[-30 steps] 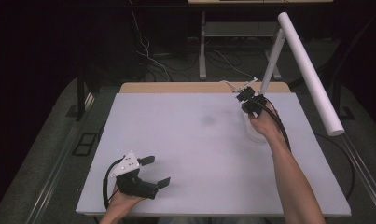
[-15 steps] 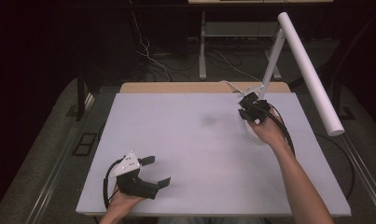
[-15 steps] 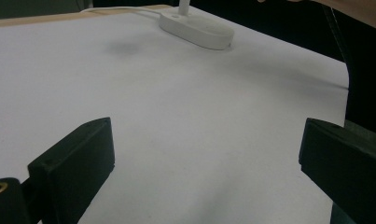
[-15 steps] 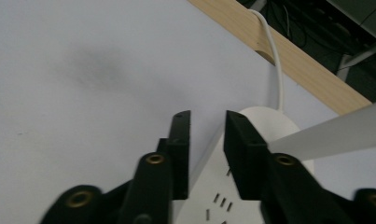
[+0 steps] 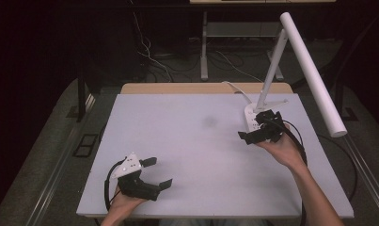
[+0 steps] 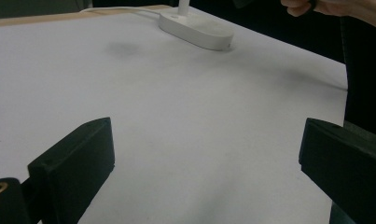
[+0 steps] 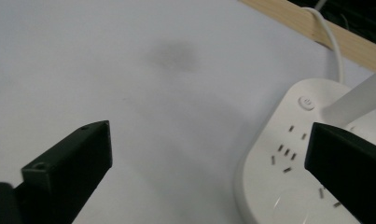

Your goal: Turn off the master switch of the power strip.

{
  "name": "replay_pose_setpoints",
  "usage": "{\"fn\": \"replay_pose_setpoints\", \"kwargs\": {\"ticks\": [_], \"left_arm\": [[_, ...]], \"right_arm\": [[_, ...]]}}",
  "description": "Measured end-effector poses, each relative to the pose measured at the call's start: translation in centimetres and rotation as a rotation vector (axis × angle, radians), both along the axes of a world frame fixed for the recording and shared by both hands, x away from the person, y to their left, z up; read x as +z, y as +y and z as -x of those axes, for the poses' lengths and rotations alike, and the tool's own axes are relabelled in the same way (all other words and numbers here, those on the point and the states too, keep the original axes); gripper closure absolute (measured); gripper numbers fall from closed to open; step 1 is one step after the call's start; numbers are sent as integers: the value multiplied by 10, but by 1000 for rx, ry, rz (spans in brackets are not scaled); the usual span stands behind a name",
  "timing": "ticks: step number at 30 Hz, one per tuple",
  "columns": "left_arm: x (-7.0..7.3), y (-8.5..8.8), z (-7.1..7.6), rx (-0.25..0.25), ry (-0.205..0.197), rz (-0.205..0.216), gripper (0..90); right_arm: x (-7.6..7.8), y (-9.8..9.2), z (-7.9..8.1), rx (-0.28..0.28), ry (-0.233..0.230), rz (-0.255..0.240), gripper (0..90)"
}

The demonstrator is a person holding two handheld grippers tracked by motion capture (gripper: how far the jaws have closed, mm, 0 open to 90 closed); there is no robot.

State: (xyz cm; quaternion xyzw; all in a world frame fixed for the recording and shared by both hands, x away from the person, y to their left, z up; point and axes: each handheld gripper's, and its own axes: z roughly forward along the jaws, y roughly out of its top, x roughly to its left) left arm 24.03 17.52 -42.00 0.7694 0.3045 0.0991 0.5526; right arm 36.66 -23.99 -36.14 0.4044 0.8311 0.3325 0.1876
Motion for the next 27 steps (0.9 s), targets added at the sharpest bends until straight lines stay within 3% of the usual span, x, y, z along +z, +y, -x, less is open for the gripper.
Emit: {"fn": "replay_pose_setpoints", "kwargs": {"ticks": [9,13,27], "left_arm": [[0,1,0,7,-2,1,26],[0,1,0,5,2,1,26],[0,2,0,10,1,-3,25]], "right_arm": [[-2,-16,34,-12,-3,-106,0],[-6,-20,48,-9,-5,-131,0],[-28,-39,89,-13,-12,-247,0]]}}
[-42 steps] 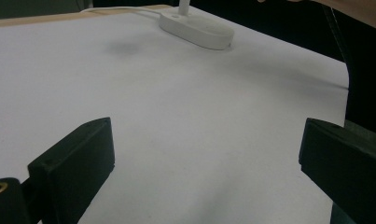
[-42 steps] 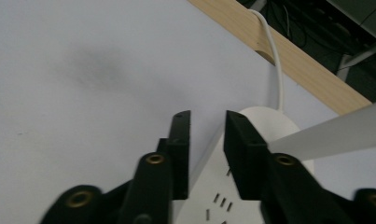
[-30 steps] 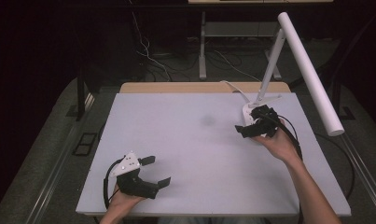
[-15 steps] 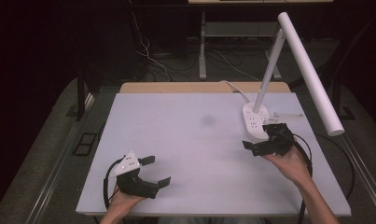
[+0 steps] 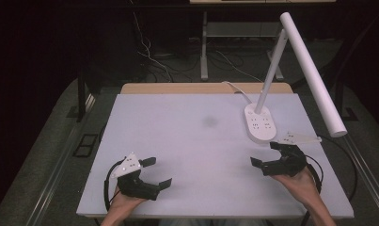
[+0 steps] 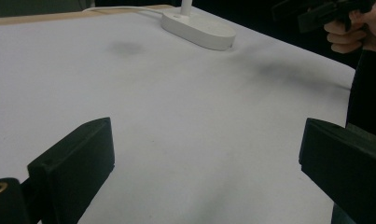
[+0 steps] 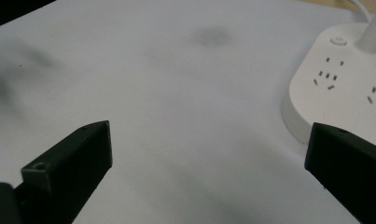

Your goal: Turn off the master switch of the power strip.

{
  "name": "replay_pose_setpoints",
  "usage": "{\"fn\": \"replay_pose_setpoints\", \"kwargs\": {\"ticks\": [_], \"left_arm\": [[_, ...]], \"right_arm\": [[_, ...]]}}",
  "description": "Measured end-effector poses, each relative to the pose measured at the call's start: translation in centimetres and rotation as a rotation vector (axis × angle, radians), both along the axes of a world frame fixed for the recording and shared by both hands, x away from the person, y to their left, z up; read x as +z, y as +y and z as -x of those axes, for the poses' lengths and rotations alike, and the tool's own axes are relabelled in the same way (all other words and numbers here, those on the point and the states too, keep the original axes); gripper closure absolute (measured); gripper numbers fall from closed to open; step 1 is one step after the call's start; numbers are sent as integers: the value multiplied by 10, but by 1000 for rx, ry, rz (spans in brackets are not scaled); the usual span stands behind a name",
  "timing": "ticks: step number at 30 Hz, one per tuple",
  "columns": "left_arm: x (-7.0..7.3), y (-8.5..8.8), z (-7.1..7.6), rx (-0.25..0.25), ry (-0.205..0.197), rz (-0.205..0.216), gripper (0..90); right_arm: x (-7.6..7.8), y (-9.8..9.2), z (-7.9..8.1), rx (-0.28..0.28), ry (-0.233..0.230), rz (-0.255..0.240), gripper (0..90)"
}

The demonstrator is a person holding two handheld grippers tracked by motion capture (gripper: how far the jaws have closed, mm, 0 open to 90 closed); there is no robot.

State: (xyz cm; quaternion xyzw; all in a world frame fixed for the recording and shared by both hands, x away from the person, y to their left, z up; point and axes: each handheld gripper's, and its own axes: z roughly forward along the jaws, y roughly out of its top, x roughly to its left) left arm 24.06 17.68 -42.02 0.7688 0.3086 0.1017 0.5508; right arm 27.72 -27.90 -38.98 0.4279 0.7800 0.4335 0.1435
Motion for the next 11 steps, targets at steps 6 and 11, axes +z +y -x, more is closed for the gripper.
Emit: {"fn": "replay_pose_setpoints", "kwargs": {"ticks": [6,11], "left_arm": [[0,-1,0,-1,5,-2,25],[0,0,-1,-1,5,-6,24]], "right_arm": [[-10,-7,15,-18,7,-28,0],[-15,-8,24,-19,-2,-36,0]]}}
